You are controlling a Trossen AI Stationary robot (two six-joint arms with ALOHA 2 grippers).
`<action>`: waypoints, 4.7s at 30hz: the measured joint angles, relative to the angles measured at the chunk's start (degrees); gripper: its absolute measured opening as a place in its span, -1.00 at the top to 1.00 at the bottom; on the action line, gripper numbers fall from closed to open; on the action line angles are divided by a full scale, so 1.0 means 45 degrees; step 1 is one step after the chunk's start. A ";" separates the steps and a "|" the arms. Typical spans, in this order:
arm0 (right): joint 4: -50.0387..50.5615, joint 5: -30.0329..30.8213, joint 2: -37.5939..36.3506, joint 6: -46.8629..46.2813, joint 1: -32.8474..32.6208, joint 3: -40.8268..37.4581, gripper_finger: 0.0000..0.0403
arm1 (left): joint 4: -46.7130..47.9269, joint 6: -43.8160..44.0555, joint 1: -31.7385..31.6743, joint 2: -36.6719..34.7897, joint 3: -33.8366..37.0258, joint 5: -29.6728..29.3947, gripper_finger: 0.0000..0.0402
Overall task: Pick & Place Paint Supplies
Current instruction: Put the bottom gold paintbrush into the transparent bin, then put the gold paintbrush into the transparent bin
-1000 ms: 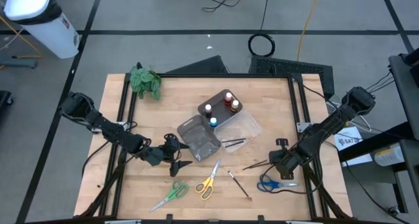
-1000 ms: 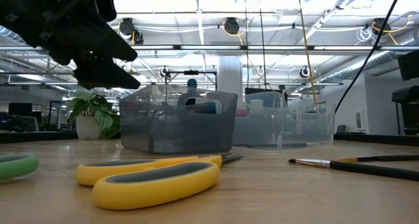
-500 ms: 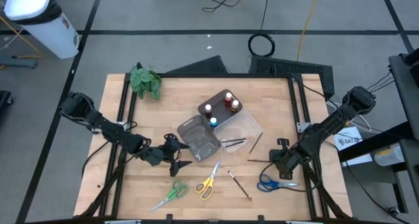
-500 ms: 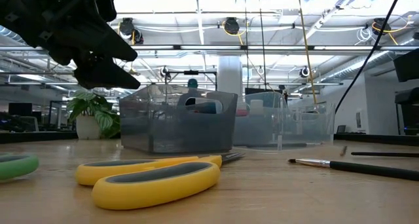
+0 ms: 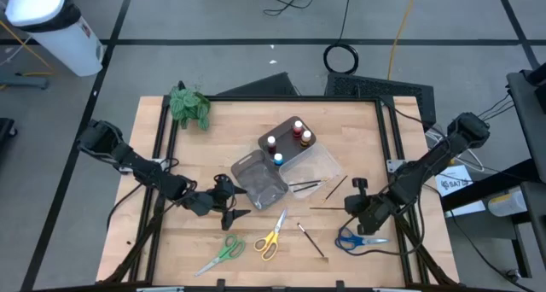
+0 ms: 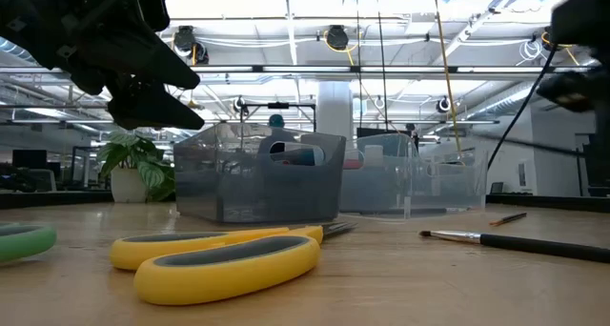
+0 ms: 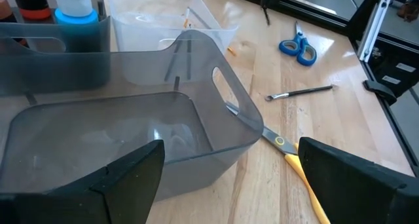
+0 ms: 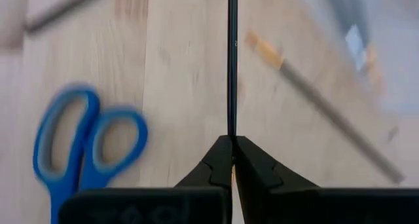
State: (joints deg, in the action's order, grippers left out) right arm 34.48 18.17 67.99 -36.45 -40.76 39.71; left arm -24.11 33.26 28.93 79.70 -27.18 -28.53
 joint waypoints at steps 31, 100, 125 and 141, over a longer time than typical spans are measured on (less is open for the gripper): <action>-0.0359 -0.1774 0.0331 0.9425 0.8574 0.1604 0.99 | 0.0007 -0.0097 0.0000 0.0000 0.0000 0.0000 -0.82; -0.5226 -0.3327 0.2602 0.6362 0.4309 -0.1838 0.36 | -0.0003 -0.0015 0.0001 0.0000 0.0000 -0.0015 -0.82; -0.4015 -0.4086 0.2626 0.6219 0.3369 -0.1862 0.91 | -0.0003 0.0005 0.0000 0.0000 0.0000 -0.0015 -0.82; -0.4177 -0.3417 0.2404 0.4820 0.3363 -0.2342 0.99 | -0.0003 0.0003 0.0002 0.0000 0.0000 -0.0015 -0.82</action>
State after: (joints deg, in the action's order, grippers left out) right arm 15.68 2.79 78.81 -14.76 -25.63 29.17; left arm -24.12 33.27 28.94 79.70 -27.18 -28.60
